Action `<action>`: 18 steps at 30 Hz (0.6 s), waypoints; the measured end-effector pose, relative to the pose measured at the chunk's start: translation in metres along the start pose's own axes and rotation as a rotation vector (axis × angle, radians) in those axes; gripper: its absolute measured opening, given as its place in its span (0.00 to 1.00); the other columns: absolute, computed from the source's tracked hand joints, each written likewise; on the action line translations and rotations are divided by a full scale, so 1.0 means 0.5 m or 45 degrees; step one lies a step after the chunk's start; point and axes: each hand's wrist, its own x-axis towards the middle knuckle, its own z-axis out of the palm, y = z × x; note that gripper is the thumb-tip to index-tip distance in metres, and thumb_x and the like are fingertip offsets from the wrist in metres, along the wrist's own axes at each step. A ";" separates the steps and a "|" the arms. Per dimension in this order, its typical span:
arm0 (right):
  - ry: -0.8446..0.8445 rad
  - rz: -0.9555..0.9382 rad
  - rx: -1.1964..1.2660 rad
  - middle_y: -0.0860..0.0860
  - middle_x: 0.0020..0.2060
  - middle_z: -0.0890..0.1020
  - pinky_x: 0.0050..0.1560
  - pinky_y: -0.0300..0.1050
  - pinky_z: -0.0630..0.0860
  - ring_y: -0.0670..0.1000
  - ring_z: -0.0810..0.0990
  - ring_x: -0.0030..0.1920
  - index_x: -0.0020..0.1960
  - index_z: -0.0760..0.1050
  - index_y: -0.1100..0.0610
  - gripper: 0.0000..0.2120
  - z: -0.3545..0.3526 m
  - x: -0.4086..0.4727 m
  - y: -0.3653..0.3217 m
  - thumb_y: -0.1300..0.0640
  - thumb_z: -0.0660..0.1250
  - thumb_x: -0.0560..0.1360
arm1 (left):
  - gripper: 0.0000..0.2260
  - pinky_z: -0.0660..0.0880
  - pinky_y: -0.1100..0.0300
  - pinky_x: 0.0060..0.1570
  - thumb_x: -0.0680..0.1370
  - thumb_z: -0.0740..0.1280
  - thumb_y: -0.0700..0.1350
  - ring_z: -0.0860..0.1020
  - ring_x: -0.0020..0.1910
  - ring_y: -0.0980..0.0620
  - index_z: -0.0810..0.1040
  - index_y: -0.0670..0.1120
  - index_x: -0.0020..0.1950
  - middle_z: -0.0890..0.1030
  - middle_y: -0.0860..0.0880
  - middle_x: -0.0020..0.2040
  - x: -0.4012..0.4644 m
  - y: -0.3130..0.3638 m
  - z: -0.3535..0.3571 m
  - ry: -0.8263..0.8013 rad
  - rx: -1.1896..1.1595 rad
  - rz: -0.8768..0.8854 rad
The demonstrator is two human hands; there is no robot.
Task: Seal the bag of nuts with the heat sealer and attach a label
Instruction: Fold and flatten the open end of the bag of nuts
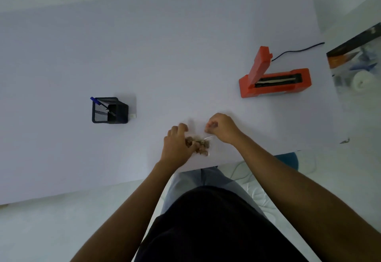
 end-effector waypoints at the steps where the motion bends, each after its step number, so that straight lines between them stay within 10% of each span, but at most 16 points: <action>1: 0.001 -0.014 0.020 0.54 0.46 0.81 0.45 0.40 0.74 0.51 0.79 0.45 0.43 0.84 0.63 0.06 0.001 -0.007 -0.001 0.60 0.77 0.71 | 0.29 0.73 0.51 0.56 0.70 0.74 0.58 0.73 0.58 0.47 0.67 0.48 0.64 0.74 0.47 0.60 0.002 -0.018 -0.006 0.047 -0.103 -0.050; 4: -0.002 -0.093 0.037 0.54 0.46 0.81 0.48 0.41 0.77 0.53 0.80 0.47 0.43 0.84 0.61 0.05 0.004 -0.033 -0.014 0.60 0.78 0.71 | 0.39 0.71 0.56 0.58 0.67 0.77 0.60 0.71 0.60 0.53 0.65 0.48 0.71 0.72 0.51 0.64 0.018 -0.041 -0.025 -0.019 -0.455 -0.135; 10: 0.021 -0.156 0.148 0.52 0.49 0.82 0.56 0.45 0.76 0.53 0.81 0.51 0.44 0.85 0.59 0.03 -0.010 -0.082 -0.028 0.60 0.77 0.71 | 0.04 0.75 0.58 0.51 0.76 0.73 0.46 0.82 0.45 0.58 0.86 0.48 0.47 0.86 0.53 0.46 0.056 -0.036 -0.068 -0.224 -0.646 0.139; 18: 0.161 -0.030 0.747 0.48 0.50 0.86 0.60 0.40 0.76 0.44 0.83 0.53 0.49 0.84 0.57 0.03 -0.070 -0.145 -0.025 0.59 0.73 0.76 | 0.06 0.78 0.64 0.44 0.78 0.70 0.39 0.84 0.41 0.52 0.85 0.39 0.45 0.86 0.46 0.42 0.069 0.057 -0.115 -0.286 -0.859 0.259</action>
